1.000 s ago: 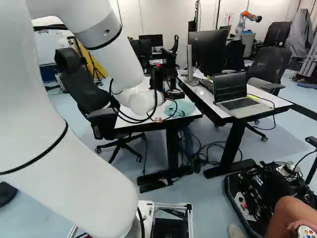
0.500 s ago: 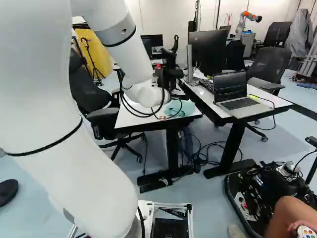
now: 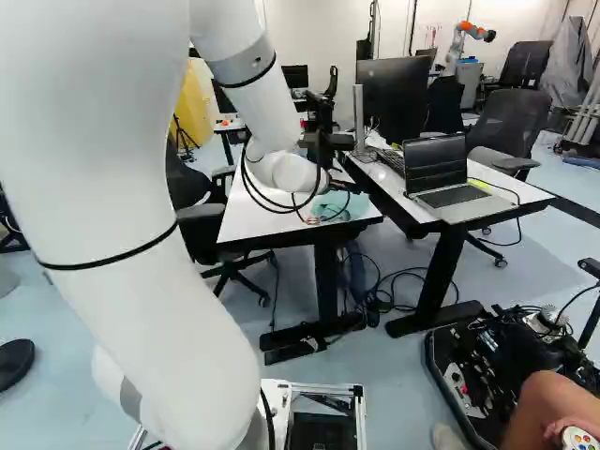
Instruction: Clean the table with the green towel
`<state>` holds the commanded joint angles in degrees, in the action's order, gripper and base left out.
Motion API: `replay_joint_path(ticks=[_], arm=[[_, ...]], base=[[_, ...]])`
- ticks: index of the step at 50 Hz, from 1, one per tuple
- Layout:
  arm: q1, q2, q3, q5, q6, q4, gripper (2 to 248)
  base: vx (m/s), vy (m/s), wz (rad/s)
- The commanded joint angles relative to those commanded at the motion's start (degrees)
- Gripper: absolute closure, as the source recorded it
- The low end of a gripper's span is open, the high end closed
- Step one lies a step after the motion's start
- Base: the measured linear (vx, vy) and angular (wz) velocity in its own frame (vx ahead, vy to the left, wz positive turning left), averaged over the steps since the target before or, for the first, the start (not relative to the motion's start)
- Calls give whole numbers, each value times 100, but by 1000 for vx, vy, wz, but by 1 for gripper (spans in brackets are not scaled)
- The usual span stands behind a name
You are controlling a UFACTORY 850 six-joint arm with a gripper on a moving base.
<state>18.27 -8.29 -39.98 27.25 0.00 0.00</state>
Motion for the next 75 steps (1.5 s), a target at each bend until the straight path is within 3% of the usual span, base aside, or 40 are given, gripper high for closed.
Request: replay_joint_path(ticks=[49,75], arm=[[11,-870,-1003,-1135,0,0,3],[8,-935,-1080,-1419,0,0,3]], base=[[0,0,0],[0,0,0]])
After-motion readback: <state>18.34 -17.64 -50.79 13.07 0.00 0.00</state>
